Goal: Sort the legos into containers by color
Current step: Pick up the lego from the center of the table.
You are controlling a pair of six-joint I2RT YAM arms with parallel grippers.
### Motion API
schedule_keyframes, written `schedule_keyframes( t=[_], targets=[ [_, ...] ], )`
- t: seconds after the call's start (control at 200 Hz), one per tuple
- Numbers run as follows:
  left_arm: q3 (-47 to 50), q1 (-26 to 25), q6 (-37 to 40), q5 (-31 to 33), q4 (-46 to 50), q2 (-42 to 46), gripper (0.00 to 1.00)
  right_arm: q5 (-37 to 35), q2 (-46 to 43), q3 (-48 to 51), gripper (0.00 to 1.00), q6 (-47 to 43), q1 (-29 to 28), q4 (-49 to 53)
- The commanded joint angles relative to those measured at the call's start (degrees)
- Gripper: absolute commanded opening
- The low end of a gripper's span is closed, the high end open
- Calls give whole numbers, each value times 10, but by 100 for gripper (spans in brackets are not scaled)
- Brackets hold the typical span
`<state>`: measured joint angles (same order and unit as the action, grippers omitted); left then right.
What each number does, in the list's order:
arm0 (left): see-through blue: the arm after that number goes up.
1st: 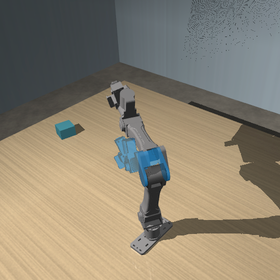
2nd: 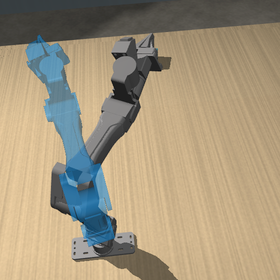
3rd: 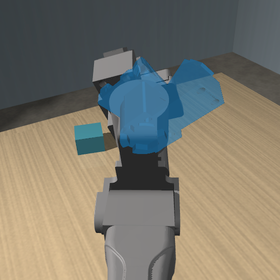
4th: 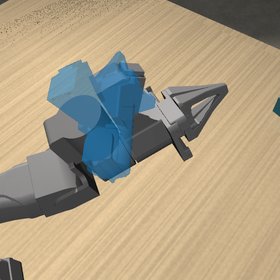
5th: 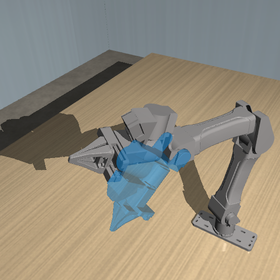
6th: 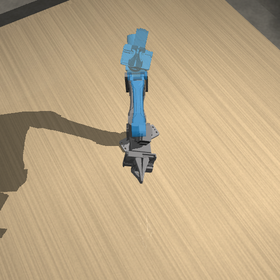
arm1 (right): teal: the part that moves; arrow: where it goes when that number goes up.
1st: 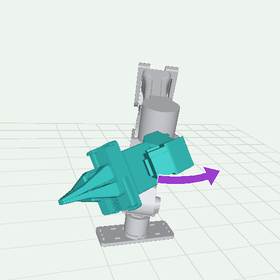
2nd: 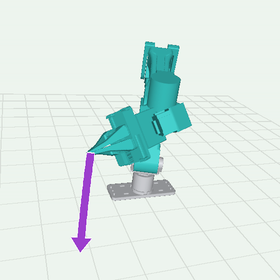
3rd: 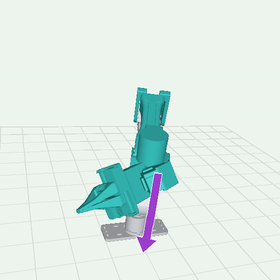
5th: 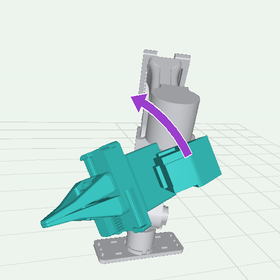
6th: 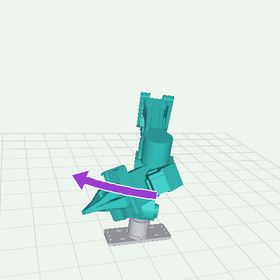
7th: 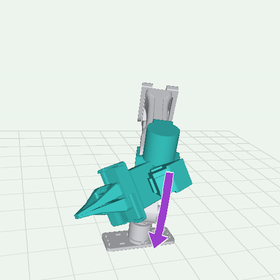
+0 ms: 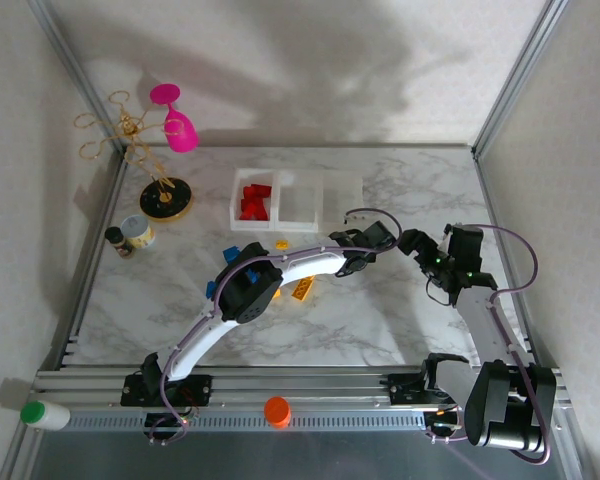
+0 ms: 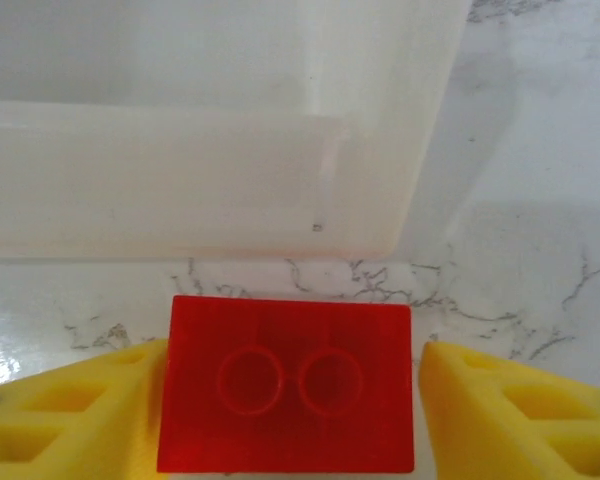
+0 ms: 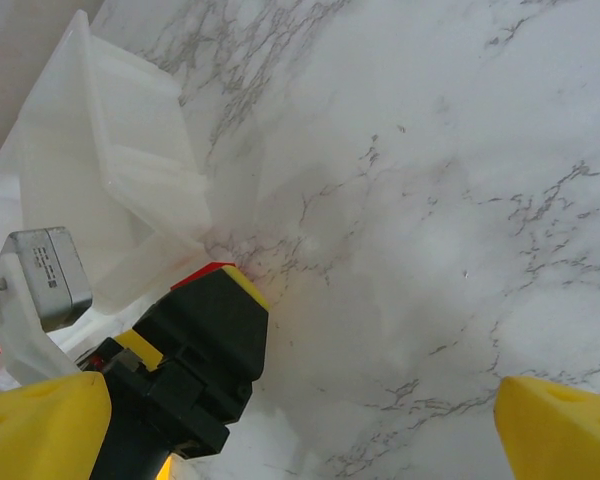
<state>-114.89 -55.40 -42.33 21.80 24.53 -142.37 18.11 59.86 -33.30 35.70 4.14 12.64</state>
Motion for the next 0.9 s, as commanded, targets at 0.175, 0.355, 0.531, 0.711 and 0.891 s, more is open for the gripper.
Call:
schedule_keyframes(
  t=[0.175, 0.355, 0.531, 0.711, 0.891],
  targets=[
    [0, 6, 12, 13, 15, 7, 46, 10, -1, 5, 99, -18, 3, -9],
    [39, -1, 19, 16, 6, 70, 43, 20, -4, 4, 99, -20, 3, -10],
    [133, -10, 22, 5, -20, 163, 42, 38, -3, -2, 99, -26, -7, -11],
    [249, -9, 29, 11, -28, 281, 42, 36, 3, -5, 99, -17, -67, -30],
    [346, 27, 23, 36, -37, 383, 43, 8, 29, -12, 99, 13, -174, -76]
  ],
)
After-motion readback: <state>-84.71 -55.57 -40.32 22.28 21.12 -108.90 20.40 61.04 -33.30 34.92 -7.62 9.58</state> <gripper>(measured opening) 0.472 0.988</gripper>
